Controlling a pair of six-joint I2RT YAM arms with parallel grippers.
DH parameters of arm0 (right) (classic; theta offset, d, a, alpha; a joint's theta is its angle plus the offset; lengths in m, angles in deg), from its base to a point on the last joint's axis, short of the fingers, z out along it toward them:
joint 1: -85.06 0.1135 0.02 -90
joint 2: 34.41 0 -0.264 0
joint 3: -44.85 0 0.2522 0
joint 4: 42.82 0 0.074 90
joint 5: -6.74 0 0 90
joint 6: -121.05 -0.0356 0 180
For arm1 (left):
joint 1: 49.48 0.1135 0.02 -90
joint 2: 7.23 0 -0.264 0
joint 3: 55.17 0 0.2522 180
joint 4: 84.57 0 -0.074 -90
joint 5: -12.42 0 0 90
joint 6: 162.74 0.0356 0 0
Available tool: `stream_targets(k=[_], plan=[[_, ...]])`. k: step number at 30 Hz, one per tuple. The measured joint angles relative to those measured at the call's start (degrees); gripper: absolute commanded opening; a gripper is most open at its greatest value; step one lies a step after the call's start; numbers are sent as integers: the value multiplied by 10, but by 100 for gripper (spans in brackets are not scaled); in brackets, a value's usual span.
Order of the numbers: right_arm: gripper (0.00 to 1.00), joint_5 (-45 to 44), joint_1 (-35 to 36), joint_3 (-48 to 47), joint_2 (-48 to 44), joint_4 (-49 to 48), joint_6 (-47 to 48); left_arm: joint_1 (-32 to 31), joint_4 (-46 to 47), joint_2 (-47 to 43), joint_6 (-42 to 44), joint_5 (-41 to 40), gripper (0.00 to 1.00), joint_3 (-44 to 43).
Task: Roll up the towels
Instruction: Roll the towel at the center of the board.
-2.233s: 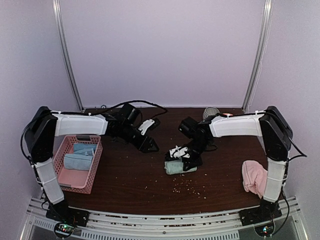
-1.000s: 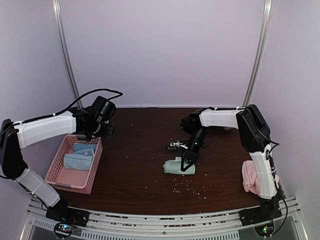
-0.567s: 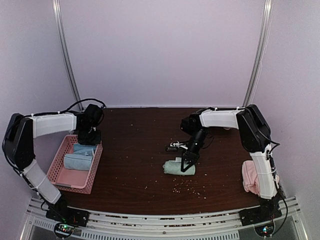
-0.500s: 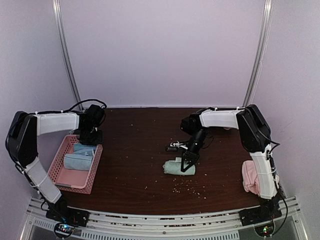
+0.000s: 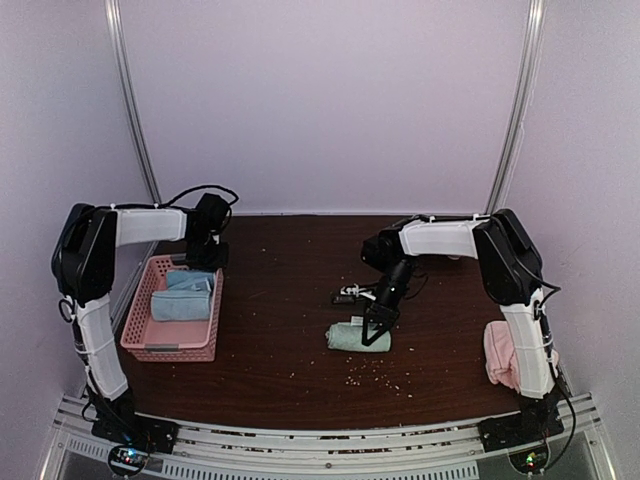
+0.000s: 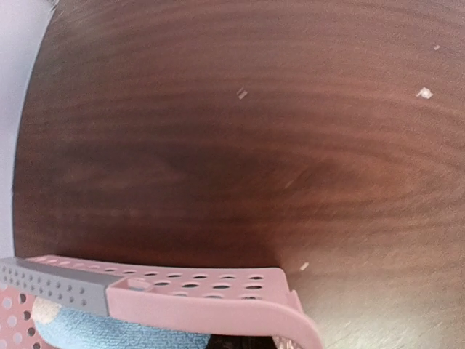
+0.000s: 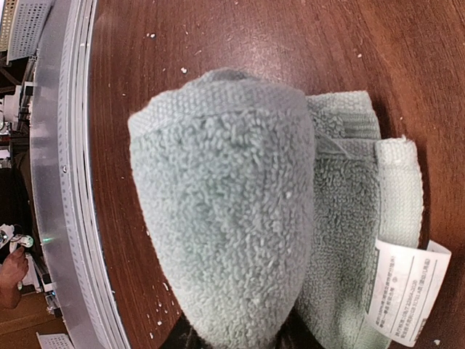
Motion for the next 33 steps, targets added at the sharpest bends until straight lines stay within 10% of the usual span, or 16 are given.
stream_targets(k=[9, 18, 25, 33], plan=[[26, 7, 0, 0, 3, 5, 2, 0, 28, 90, 33, 57, 1, -120], [25, 18, 0, -19, 22, 34, -3, -31, 24, -43, 51, 51, 46, -42], [25, 30, 0, -52, 51, 75, -5, -279, 120, -184, 221, 24, 52, 31], [25, 45, 0, -66, 69, 109, -5, -446, 122, -63, 393, 88, 53, 30]])
